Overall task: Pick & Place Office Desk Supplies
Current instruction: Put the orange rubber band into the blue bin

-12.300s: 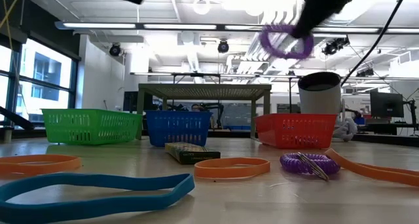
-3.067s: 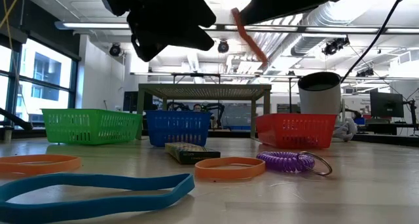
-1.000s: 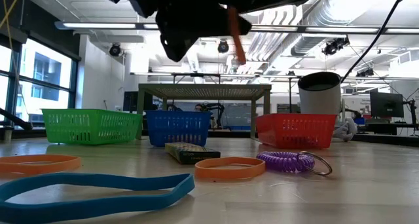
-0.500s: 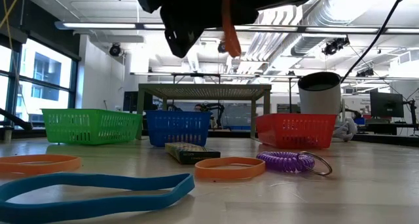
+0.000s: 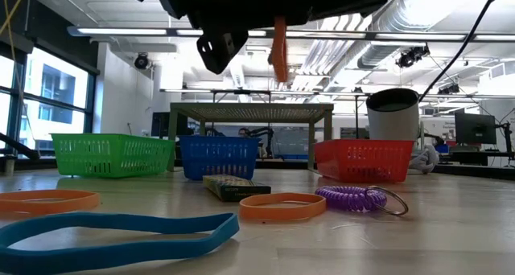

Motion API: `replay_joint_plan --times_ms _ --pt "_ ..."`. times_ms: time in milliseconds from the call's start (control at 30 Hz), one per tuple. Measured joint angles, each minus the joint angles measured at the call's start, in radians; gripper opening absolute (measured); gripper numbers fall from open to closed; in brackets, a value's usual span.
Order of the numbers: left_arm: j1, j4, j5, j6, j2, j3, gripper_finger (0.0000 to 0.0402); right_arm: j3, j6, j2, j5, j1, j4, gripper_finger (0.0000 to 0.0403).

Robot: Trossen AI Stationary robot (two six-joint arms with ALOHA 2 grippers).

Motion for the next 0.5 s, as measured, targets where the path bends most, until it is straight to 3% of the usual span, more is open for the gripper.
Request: replay_joint_plan --times_ms 133,333,500 --pt "0.0 -0.013 0.0 0.0 0.0 0.0 0.0001 0.0 0.016 0.0 0.003 0.0 0.0 0.0054" --pt "0.0 -0.023 0.002 0.0 -0.001 0.0 0.0001 0.0 0.042 0.0 0.003 0.003 -0.005 0.0153" --pt "0.002 -0.122 -0.003 0.0 -0.037 0.0 0.0001 0.0 -0.011 0.0 0.032 0.021 -0.003 0.0212"
